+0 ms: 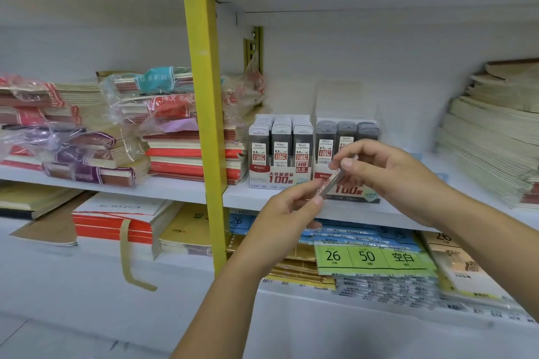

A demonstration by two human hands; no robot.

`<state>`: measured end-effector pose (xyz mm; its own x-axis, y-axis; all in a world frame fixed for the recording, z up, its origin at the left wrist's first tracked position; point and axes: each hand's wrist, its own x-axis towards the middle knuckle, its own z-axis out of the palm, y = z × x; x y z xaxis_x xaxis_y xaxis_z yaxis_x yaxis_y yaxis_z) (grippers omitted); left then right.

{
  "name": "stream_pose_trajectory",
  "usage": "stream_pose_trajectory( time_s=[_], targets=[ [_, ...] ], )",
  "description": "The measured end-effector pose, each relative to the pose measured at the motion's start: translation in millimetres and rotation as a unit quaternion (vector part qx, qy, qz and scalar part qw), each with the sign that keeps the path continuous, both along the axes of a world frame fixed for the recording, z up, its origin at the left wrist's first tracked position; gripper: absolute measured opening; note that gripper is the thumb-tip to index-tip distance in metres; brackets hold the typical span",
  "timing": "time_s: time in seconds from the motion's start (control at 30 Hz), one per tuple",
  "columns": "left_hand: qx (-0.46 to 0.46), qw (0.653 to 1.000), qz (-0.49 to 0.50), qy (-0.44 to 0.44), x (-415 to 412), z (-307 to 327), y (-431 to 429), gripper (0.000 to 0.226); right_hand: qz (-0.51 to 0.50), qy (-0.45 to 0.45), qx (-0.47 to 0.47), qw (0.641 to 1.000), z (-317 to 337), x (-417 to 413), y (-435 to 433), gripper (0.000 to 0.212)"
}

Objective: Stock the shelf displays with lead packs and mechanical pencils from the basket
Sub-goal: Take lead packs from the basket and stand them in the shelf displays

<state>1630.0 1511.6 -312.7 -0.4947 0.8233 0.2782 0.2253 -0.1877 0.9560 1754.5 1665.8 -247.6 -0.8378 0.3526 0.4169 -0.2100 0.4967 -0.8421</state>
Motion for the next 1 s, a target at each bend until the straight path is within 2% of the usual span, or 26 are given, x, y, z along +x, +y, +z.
stream_pose_trajectory(
  time_s=[0.2, 0.33, 0.43, 0.57, 0.67, 0.73, 0.8, 0.87, 0.93, 1.0],
  targets=[
    [0.054, 0.997, 0.062, 0.008, -3, -4, 9, 0.041, -0.048, 0.017, -0.078, 0.996, -9, -6, -2, 0.036],
    [0.066, 0.995, 0.074, 0.017, -3, -6, 15, 0.043, -0.080, 0.024, -0.124, 0.989, -15, -7, 1, 0.033],
    [0.068, 0.993, 0.089, 0.034, -5, -8, 19, 0.044, -0.091, 0.020, -0.124, 0.988, -17, -7, 2, 0.028],
    [0.057, 0.985, 0.132, 0.095, -6, -10, 24, 0.045, -0.121, 0.025, -0.024, 0.992, -2, -4, 1, 0.022],
    [0.032, 0.958, 0.189, 0.214, -10, -14, 28, 0.051, -0.170, 0.138, 0.062, 0.974, 27, -1, 6, 0.029],
    [0.024, 0.943, 0.203, 0.264, -11, -17, 30, 0.055, -0.188, 0.164, 0.165, 0.954, 43, -4, 9, 0.033],
    [0.009, 0.935, 0.201, 0.292, -11, -21, 33, 0.056, -0.207, 0.120, 0.278, 0.930, 48, -14, 11, 0.034],
    [0.000, 0.929, 0.198, 0.314, -13, -25, 36, 0.056, -0.218, 0.041, 0.348, 0.911, 47, -26, 16, 0.032],
    [-0.007, 0.925, 0.197, 0.324, -14, -26, 36, 0.056, -0.214, -0.036, 0.368, 0.904, 45, -36, 21, 0.029],
    [-0.013, 0.923, 0.191, 0.332, -14, -26, 36, 0.057, -0.205, -0.067, 0.345, 0.913, 43, -43, 26, 0.029]
  ],
)
